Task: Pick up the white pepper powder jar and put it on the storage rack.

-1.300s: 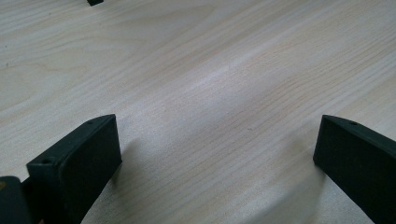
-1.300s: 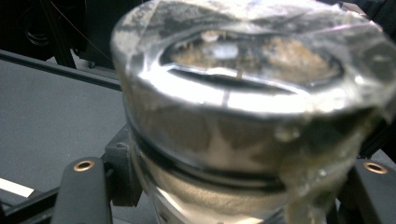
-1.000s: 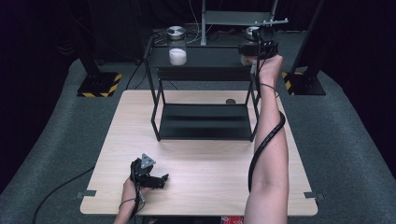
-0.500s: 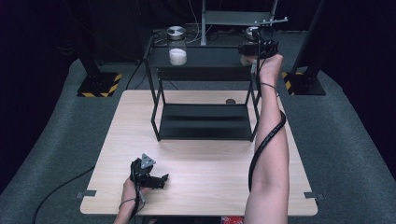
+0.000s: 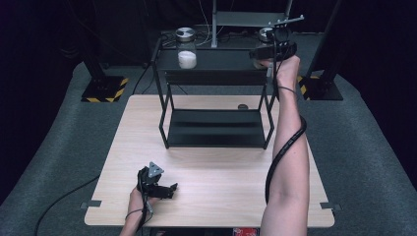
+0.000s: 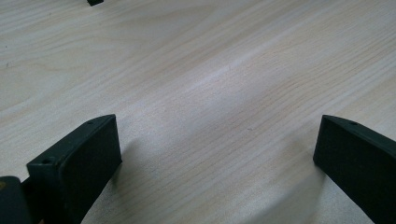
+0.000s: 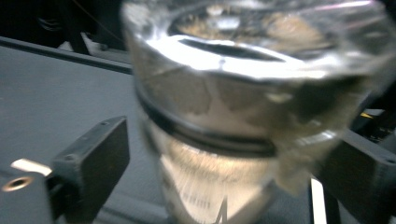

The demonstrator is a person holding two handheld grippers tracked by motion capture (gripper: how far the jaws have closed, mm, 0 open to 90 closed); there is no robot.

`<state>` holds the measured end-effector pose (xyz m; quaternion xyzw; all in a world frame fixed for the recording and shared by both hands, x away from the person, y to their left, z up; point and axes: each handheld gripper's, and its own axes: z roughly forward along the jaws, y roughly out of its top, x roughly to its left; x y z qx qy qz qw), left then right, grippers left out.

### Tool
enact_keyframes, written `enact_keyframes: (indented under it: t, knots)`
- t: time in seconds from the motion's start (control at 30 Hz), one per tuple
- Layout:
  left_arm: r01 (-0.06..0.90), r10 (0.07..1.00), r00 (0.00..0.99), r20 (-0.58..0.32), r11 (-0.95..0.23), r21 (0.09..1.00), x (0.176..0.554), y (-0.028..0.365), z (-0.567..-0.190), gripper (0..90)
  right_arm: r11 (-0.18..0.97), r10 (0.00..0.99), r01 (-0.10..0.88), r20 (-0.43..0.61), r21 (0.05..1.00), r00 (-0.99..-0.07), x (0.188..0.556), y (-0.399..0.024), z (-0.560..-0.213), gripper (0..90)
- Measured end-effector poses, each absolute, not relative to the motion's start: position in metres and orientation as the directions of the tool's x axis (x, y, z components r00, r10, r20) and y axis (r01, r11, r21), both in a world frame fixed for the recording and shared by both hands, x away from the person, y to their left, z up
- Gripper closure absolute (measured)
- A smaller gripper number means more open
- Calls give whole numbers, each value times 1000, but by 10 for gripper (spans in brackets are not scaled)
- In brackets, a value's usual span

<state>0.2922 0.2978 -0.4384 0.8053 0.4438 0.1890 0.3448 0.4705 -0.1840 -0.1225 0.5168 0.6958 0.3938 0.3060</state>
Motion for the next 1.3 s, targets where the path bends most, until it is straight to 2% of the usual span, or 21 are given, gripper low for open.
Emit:
enact_keyframes:
  t: [0.17, 0.3, 0.67, 0.97, 1.3]
  knots:
    - [584, 845, 535, -1, -369, 723, 292, 298, -438, 1, 226, 941, 488, -61, 843, -332, 457, -188, -110, 1]
    - [584, 845, 535, -1, -369, 723, 292, 298, -438, 2, 264, 929, 490, -83, 831, -359, 441, -194, -105, 0]
    - [584, 845, 535, -1, -368, 724, 292, 298, -438, 2, 331, 903, 462, -133, 823, -409, 395, -212, -122, 0]
    - [582, 846, 533, 1, -367, 726, 291, 297, -439, 2, 418, 880, 485, -209, 768, -427, 363, -214, -175, 0]
    - [581, 847, 532, 2, -367, 727, 291, 297, -439, 2, 429, 864, 537, -156, 726, -479, 328, -221, -268, 0]
